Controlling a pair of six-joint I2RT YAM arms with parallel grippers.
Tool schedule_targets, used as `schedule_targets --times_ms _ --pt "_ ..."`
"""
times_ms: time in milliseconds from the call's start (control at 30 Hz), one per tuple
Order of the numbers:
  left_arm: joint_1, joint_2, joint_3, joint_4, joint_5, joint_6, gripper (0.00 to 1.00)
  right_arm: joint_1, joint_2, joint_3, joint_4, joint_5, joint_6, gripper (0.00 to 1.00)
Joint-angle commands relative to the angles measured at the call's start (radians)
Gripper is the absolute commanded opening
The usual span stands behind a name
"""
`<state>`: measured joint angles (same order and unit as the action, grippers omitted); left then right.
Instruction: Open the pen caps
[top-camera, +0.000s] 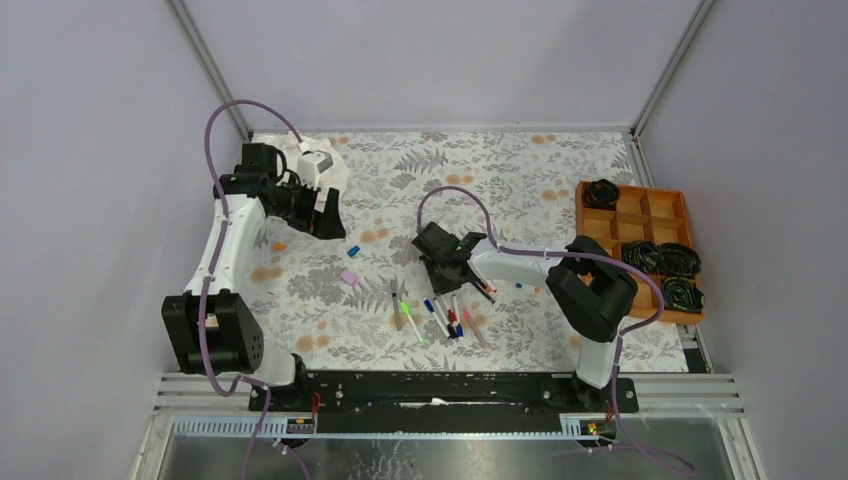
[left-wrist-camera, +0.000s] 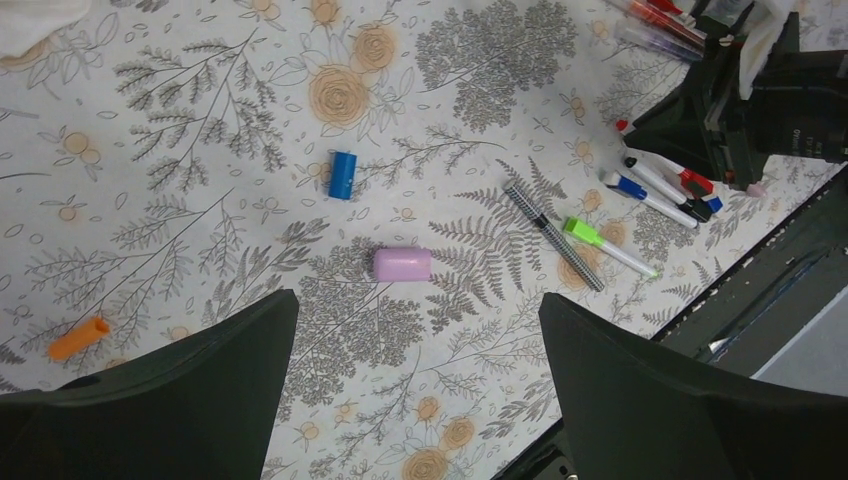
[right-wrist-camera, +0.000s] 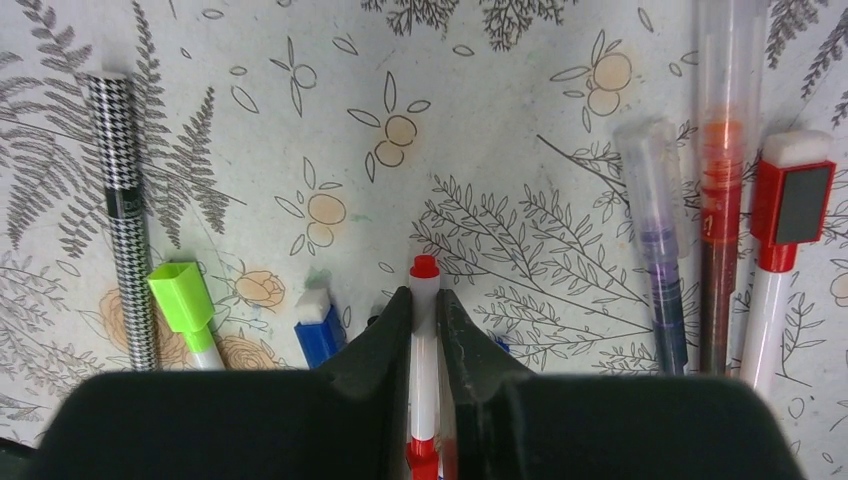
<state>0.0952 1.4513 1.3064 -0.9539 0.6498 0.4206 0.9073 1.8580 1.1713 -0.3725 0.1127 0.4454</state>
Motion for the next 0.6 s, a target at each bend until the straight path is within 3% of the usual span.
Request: schedule_targets --times_ms 0,267,567 --pt "-0.025 -0.002 0.004 -0.012 0.049 -0.020 0.99 -0.013 -0.058 0.064 -0.025 0.008 -0.013 0.04" --pt "-0.034 0.010 0.021 -0.013 0.195 -0.109 0.99 -0.018 -0.150 0.159 -0.006 -0.003 0.046 0.00" --pt "-0.044 -0.008 0.043 -0.067 0.290 -0.077 0.99 -0.025 -0.183 0.344 0.016 0.038 0.091 0.00"
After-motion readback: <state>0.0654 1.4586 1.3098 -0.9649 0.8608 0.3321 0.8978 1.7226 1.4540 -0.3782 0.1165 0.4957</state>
